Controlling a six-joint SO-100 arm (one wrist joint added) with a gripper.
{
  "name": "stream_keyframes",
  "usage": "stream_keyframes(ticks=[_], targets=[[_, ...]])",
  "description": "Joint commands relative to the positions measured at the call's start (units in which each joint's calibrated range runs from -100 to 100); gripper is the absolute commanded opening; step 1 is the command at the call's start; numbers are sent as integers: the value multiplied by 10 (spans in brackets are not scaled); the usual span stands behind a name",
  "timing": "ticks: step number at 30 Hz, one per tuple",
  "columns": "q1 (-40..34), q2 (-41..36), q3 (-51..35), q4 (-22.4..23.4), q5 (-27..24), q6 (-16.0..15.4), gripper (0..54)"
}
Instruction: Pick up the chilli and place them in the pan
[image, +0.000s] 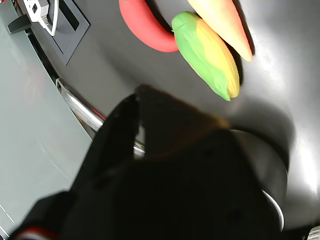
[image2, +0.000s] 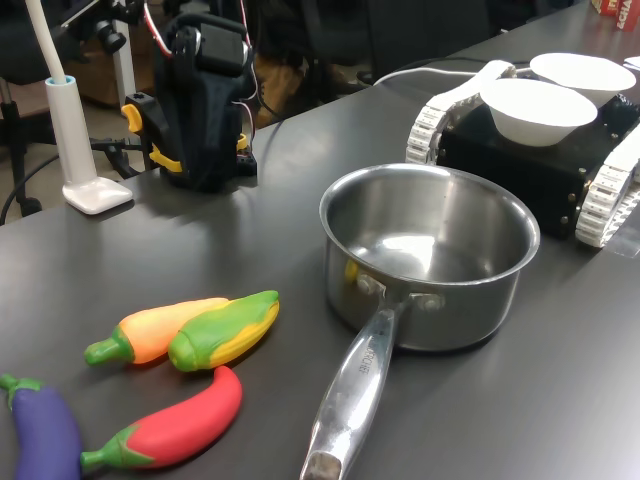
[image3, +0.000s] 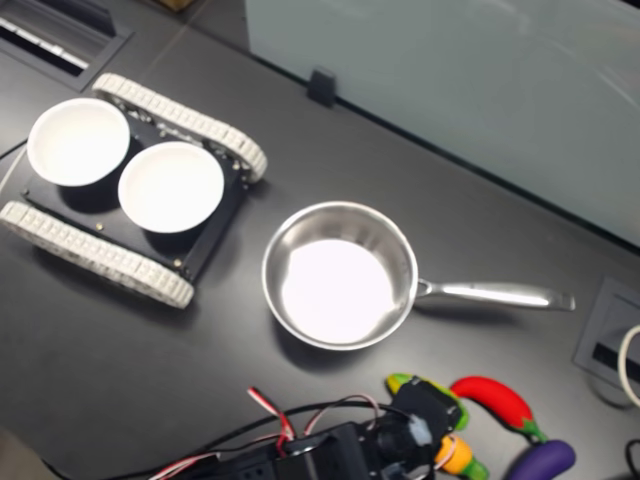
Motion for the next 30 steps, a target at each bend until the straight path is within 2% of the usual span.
stream_keyframes(ticks=[1,14,17,21,24,30], targets=[[10,28,-79,-46,6,0,7],[31,155,-179,-67,17,0,52],[35,175,-189,-72,21,-1,94],[39,193,-196,-72,32,-9,188],[38,208,-206,-73,36,-13,232],[39,236,-218,-72,56,-24,270]])
